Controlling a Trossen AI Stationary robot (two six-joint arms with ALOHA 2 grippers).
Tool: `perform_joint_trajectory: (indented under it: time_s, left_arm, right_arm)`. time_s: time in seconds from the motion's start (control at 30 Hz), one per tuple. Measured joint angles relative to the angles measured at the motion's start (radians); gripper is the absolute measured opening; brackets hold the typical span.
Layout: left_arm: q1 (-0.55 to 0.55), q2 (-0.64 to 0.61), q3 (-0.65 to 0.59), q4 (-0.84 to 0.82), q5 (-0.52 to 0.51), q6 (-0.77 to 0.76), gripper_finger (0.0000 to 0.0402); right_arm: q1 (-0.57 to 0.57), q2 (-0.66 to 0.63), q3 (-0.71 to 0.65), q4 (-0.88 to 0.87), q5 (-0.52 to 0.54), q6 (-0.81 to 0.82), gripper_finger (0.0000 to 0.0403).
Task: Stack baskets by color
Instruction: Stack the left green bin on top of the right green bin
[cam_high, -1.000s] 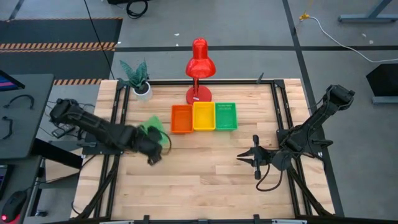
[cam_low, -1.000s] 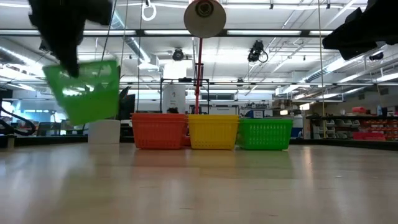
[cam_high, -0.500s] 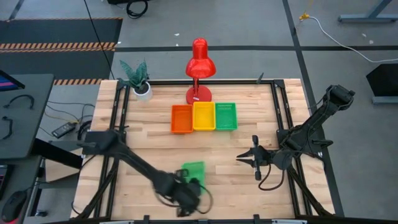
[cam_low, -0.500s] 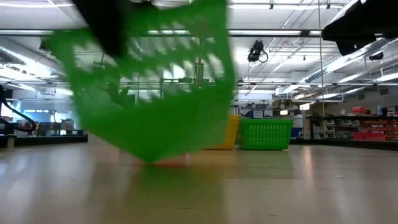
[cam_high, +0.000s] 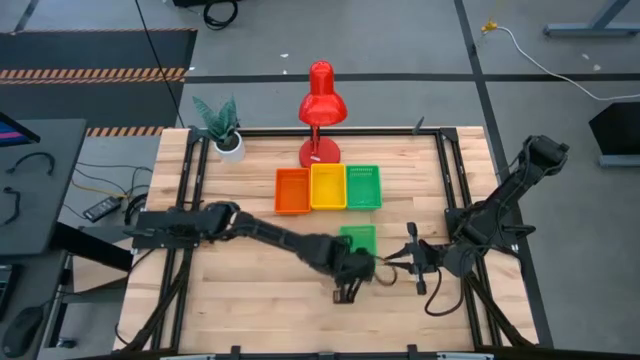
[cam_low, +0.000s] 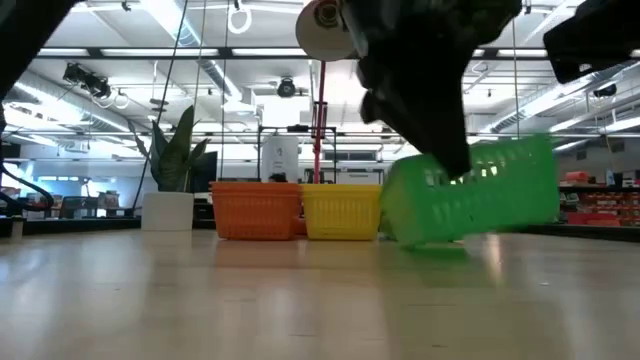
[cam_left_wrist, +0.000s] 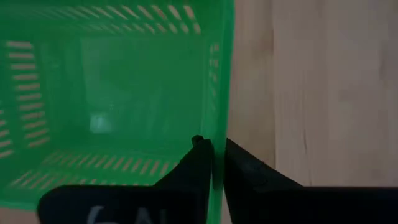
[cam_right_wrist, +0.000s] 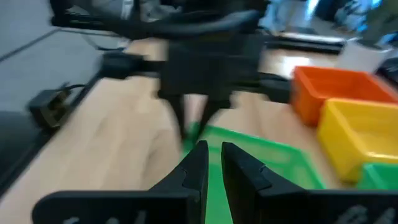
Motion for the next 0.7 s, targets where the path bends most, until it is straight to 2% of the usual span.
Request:
perform_joint_trajectory:
  time_s: [0.07,0.23,0.4,0.57,0.7]
  left_arm:
    - [0.027,0.000,0.000,0.030,0.038,0.023,0.0053]
    - [0.061,0.000,-0.001,0.088,0.047,0.030,0.0087]
    - [0.065,-0.002,0.033,0.067,0.048,-0.009,0.0122]
    - [0.010,-0.029,0.116,-0.056,0.029,-0.040,0.0134]
    - [-0.078,-0.054,0.103,-0.070,0.011,0.082,0.0127]
  right_arm:
    - [0.014,-0.002,0.000,-0.015,-0.027,0.034,0.0050]
    - [0.035,-0.002,0.000,-0.059,-0.136,0.162,0.0050]
    - [0.035,0.026,0.000,-0.065,-0.154,0.264,0.0050]
    - [0.017,0.088,0.000,0.019,-0.160,0.268,0.0058]
    - [-0.013,0.162,0.014,0.104,-0.204,0.262,0.0076]
